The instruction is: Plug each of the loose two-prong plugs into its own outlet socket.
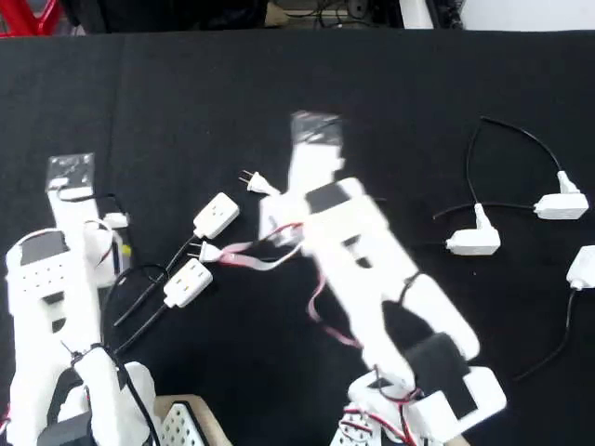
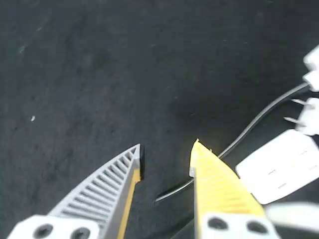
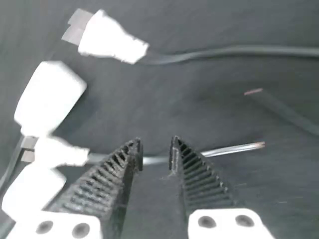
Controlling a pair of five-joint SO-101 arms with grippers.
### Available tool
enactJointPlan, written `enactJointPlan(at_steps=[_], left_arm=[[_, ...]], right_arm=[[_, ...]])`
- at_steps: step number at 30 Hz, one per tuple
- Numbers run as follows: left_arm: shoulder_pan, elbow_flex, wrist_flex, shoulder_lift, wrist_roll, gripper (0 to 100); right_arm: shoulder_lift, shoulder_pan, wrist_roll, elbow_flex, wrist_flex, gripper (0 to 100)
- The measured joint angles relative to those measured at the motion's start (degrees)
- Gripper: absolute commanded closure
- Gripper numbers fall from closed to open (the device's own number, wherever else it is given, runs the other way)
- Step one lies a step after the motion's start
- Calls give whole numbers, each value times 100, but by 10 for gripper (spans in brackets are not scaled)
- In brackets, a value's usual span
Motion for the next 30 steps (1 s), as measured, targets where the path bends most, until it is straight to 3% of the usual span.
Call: enactJointPlan(at_steps=[7,15,24,30], left_arm=[[-360,730,-334,-9,-607,834],[-615,1503,-1336,-9,-862,834],[-607,1582,-1380,-26,-1064,834],[-607,1582,-1380,-26,-1064,834]], right_arm=[[536,-1011,-1442,545,-1248,900],[1090,-1319,-3402,545,-1811,899],[1433,-1319,-4062,316,-1855,899],[1591,-1530,-4123,167,-1855,874]])
